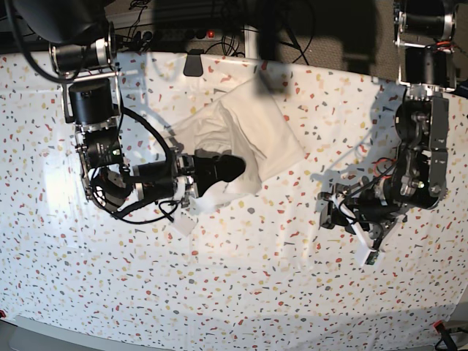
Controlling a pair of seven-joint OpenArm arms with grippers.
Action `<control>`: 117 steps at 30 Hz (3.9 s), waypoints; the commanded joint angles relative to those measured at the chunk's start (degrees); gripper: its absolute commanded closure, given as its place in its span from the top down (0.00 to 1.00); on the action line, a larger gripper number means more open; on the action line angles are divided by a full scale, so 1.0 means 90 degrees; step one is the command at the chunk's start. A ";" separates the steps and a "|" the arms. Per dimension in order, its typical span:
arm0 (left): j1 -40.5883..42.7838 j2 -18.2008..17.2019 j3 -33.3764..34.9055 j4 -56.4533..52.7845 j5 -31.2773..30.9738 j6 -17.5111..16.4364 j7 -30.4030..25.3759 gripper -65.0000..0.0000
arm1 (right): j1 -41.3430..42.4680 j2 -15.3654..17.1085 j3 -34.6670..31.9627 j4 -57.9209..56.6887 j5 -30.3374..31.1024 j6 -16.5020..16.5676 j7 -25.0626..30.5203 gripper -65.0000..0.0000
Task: Fold the T-shirt properly
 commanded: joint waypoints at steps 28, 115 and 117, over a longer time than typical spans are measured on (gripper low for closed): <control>-0.0175 -0.0041 -0.0029 0.0124 -0.0070 -0.0046 -0.0146 0.50 | 0.0408 -0.0527 0.0027 0.0104 0.0426 0.0011 0.0049 0.44; 0.1571 0.0452 0.2562 0.3303 0.2820 0.1639 0.0882 0.50 | 0.1231 0.0027 0.2028 0.0104 -0.3162 0.0011 0.0236 0.44; 0.1773 0.0452 0.2562 0.3327 0.2688 0.1593 0.1049 0.50 | 0.1229 -0.0107 0.1753 0.0104 -0.3191 0.0011 0.0430 0.44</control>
